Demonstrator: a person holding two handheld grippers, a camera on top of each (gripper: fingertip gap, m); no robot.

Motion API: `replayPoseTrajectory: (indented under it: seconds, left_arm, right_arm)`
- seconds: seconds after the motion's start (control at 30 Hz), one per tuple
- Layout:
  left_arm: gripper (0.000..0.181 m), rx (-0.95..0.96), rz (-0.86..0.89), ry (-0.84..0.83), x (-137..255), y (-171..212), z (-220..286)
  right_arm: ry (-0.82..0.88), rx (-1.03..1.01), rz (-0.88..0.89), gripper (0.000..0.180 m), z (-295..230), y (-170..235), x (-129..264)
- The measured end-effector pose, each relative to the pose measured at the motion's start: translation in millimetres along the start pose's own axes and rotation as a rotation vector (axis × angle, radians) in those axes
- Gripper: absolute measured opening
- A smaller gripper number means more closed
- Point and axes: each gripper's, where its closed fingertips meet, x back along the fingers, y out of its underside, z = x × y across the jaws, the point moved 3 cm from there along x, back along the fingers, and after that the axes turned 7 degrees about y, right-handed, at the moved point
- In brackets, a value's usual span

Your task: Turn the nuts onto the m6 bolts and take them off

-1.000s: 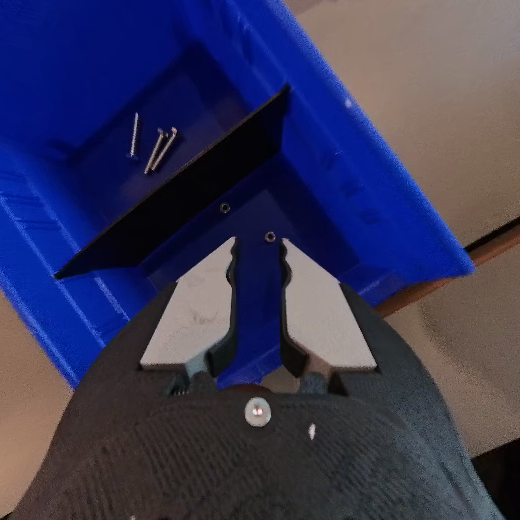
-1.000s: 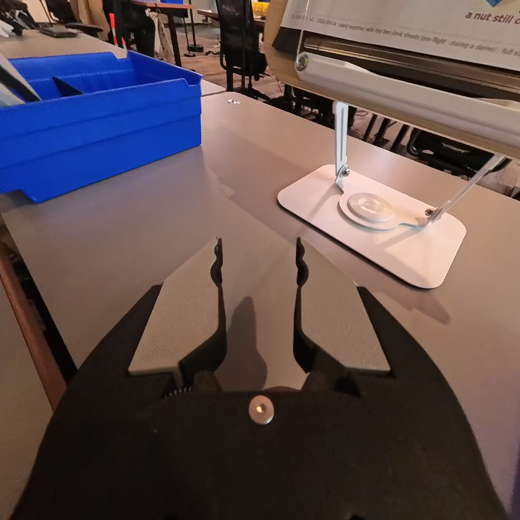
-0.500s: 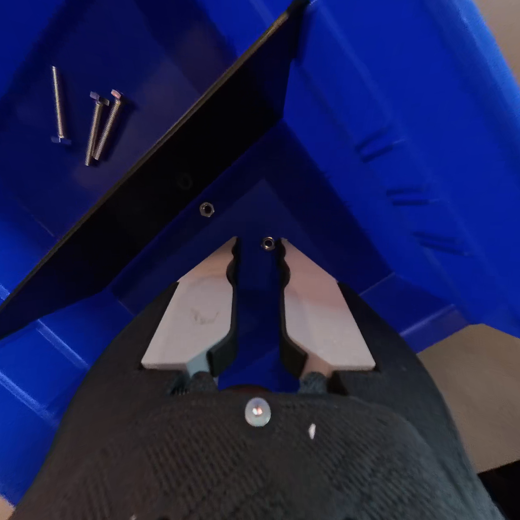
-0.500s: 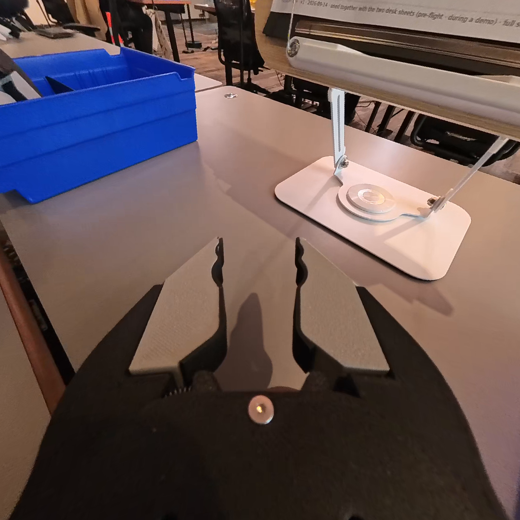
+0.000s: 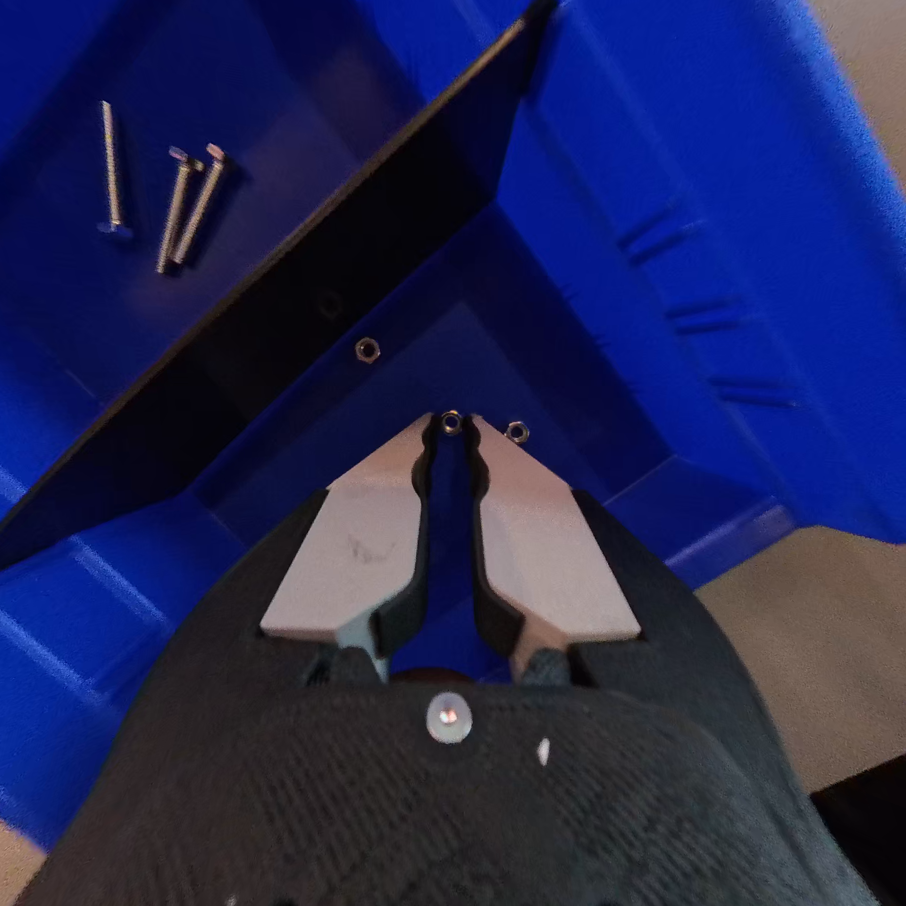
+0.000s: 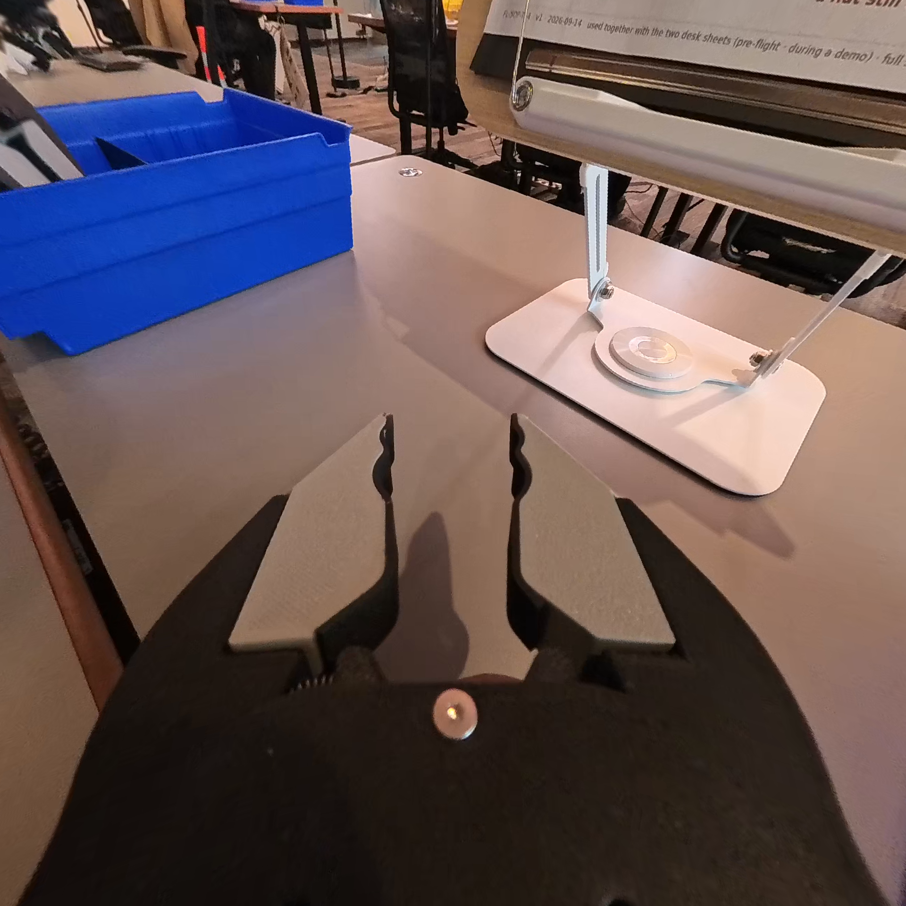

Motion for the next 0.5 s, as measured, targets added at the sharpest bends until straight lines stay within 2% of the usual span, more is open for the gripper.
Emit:
replayPoseTrajectory:
  seconds: [0.03, 0.27, 0.4, 0.5]
  left_arm:
    - [0.008, 0.002, 0.017, -0.003, 5.6, -2.1, 0.0]
    - [0.008, -0.069, 0.165, -0.044, 74.7, -34.3, 20.7]
    - [0.008, -0.204, 0.265, 0.020, 103.1, -74.0, 78.4]
    - [0.008, -0.339, 0.283, 0.105, 88.8, -106.5, 141.2]
  right_arm:
    - [-0.001, 0.000, 0.000, 0.044, -0.2, 0.0, 0.0]
    - [0.003, 0.016, 0.010, 0.044, -1.1, -4.2, 2.2]
    - [0.030, 0.042, 0.023, 0.044, 2.3, -9.7, 6.4]
    - [0.064, 0.059, 0.030, 0.044, 8.4, -14.0, 11.3]
